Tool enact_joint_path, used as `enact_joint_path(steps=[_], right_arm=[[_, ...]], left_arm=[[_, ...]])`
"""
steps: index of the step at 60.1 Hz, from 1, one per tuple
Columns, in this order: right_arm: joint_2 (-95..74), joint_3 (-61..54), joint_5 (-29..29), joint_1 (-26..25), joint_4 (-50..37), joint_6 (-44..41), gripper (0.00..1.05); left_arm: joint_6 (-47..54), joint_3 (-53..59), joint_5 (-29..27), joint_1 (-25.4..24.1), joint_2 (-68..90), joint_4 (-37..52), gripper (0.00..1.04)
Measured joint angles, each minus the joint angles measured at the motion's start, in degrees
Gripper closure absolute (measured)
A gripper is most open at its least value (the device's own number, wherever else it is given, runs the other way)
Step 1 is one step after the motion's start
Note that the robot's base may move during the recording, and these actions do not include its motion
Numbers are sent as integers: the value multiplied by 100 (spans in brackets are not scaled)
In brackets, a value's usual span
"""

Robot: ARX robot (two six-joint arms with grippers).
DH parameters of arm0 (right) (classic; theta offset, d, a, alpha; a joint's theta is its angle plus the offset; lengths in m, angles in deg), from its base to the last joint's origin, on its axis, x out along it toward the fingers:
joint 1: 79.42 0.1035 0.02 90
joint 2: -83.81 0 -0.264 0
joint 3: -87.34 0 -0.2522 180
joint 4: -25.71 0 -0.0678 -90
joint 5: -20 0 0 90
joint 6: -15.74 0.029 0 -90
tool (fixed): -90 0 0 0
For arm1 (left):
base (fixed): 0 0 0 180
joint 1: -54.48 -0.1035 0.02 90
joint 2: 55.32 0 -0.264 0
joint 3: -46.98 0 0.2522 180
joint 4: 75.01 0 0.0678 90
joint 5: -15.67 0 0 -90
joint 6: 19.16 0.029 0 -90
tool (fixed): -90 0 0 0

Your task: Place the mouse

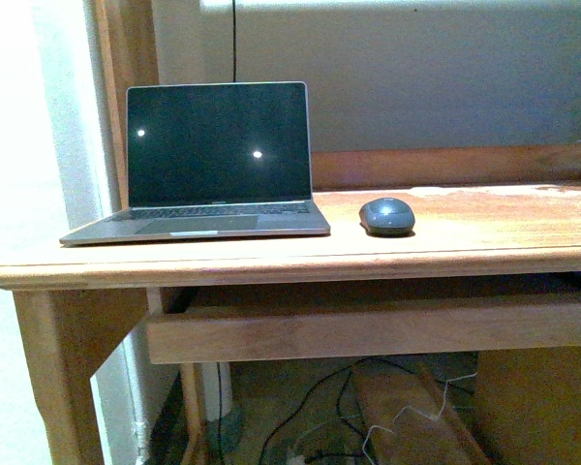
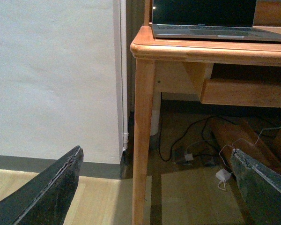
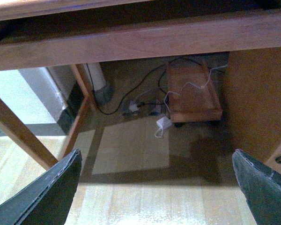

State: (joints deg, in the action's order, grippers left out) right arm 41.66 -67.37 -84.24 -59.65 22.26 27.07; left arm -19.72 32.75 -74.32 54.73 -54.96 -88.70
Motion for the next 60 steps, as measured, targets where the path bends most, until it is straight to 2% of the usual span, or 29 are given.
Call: enact_joint_path(steps=[6, 11, 16, 18, 20, 26, 38, 45, 48, 52, 54, 60], right_arm=[[905, -291, -420, 496, 466, 181, 7], [1725, -546, -1064, 986, 848, 302, 7], [2284, -671, -1635, 1305, 1226, 420, 7], [2494, -800, -1759, 1349, 1113, 286, 10], [2857, -1062, -1609, 1222, 815, -94, 18], [3480, -1069, -1093, 651, 1023, -732, 37], [3919, -1067, -162, -306, 1456, -1025, 73], [4068, -1067, 389, -879, 1602, -1113, 102], [4094, -1067, 501, -1001, 1628, -1104, 102], [4153, -1067, 1163, -1480, 1705, -1110, 102], [4159, -1067, 1300, -1698, 1711, -1110, 102], [4183, -1067, 1403, -1939, 1716, -1113, 102]], left_arm=[[0, 0, -2, 0, 0, 0, 8], [0, 0, 0, 0, 0, 0, 8], [0, 0, 0, 0, 0, 0, 8], [0, 0, -2, 0, 0, 0, 8], [0, 0, -2, 0, 0, 0, 8], [0, 0, -2, 0, 0, 0, 8], [0, 0, 0, 0, 0, -2, 8], [0, 0, 0, 0, 0, -2, 8], [0, 0, 0, 0, 0, -2, 8], [0, 0, 0, 0, 0, -2, 8], [0, 0, 0, 0, 0, -2, 8], [0, 0, 2, 0, 0, -2, 8]])
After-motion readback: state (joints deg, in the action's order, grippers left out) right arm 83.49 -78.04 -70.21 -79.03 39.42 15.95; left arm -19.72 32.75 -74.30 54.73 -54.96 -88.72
